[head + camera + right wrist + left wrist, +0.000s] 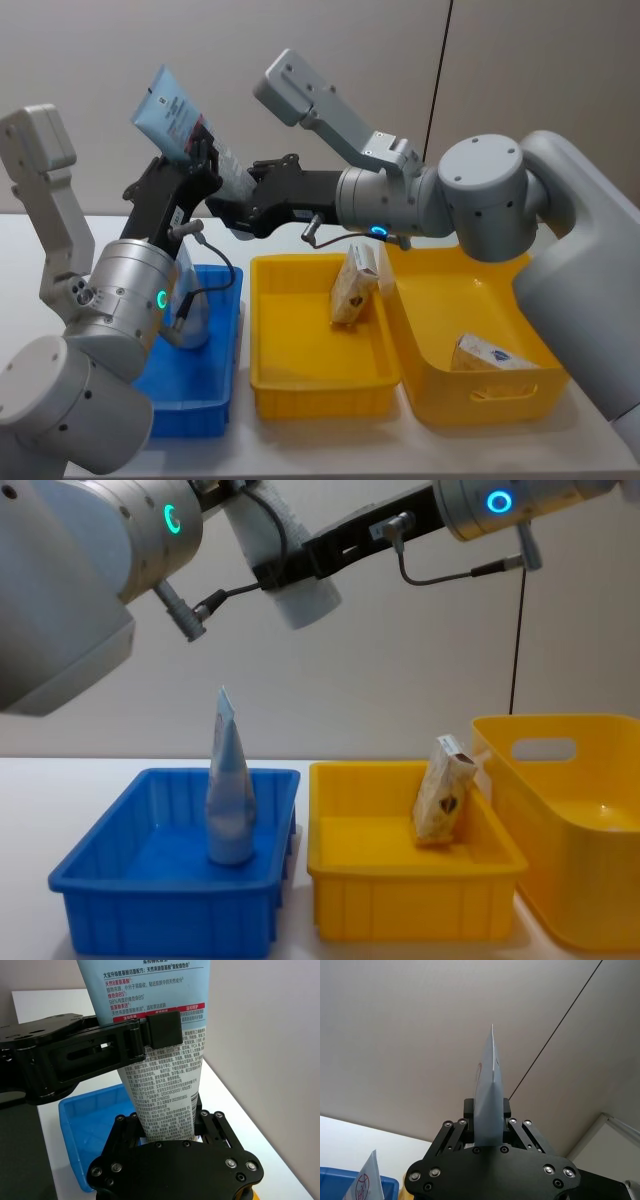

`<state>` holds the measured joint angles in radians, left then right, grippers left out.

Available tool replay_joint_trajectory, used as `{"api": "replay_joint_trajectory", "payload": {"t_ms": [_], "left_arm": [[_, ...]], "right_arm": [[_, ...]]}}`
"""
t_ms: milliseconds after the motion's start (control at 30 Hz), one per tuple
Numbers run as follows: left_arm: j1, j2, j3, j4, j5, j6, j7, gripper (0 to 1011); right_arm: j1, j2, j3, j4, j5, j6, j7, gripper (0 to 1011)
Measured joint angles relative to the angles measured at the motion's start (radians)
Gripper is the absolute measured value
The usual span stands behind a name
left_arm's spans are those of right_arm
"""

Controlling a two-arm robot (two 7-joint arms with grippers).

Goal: Bimanual collaborative sorting of washing and personal care products

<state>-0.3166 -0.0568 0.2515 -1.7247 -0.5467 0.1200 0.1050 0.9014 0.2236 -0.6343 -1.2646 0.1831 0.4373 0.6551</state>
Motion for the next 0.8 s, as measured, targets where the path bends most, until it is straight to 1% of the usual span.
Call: {"api": "replay_joint_trajectory", "payload": {"t_ms": [267,367,400,433,467,533,567,600,667,700,733,767,800], "left_arm": [[0.0,0.0,0.0,0.0,0.001,-0.001,0.0,254],[0.0,0.0,-0.001,0.0,0.001,-0.001,0.0,312],[0.0,0.0,-0.001,0.0,0.001,-0.001,0.0,364],[0.0,0.0,-0.001,0.0,0.001,-0.001,0.0,383],[0.0,0.0,-0.001,0.0,0.001,-0.001,0.0,424],[0.0,0.0,-0.001,0.0,0.001,-0.001,0.0,463],[0.0,0.0,-0.001,0.0,0.001,-0.001,0.0,521],[0.0,0.0,-0.001,0.0,0.001,-0.001,0.0,535],[0.0,0.0,-0.001,0.0,0.001,-0.001,0.0,594],[0.0,0.0,-0.001,0.0,0.001,-0.001,0.0,642],[0.0,0.0,-0.001,0.0,0.001,-0.001,0.0,662],[0.0,0.0,-0.001,0.0,0.001,-0.001,0.0,721],[0.0,0.0,-0.001,0.0,0.001,-0.001,0.0,734]], "right_arm": [[0.001,0.0,0.0,0.0,0.0,0.0,0.0,436],[0.001,0.001,0.0,0.0,0.0,0.0,-0.001,428],[0.001,0.001,0.0,0.0,0.0,0.0,-0.001,426],[0.001,0.001,0.0,0.0,0.0,0.0,-0.001,415],[0.001,0.001,0.0,0.0,0.0,0.0,-0.001,405],[0.001,0.001,0.0,0.0,0.0,0.0,-0.001,386],[0.001,0.001,0.0,0.0,0.0,0.0,-0.001,380],[0.001,0.001,0.0,0.0,0.0,0.0,-0.001,375],[0.001,0.0,0.0,0.0,0.0,0.0,-0.001,364],[0.001,0.0,0.0,0.0,0.0,0.0,-0.001,360],[0.001,0.0,0.0,0.0,0.0,0.0,-0.001,352],[0.001,0.0,0.0,0.0,0.0,0.0,-0.001,347],[0.001,0.0,0.0,0.0,0.0,0.0,-0.001,339]]}}
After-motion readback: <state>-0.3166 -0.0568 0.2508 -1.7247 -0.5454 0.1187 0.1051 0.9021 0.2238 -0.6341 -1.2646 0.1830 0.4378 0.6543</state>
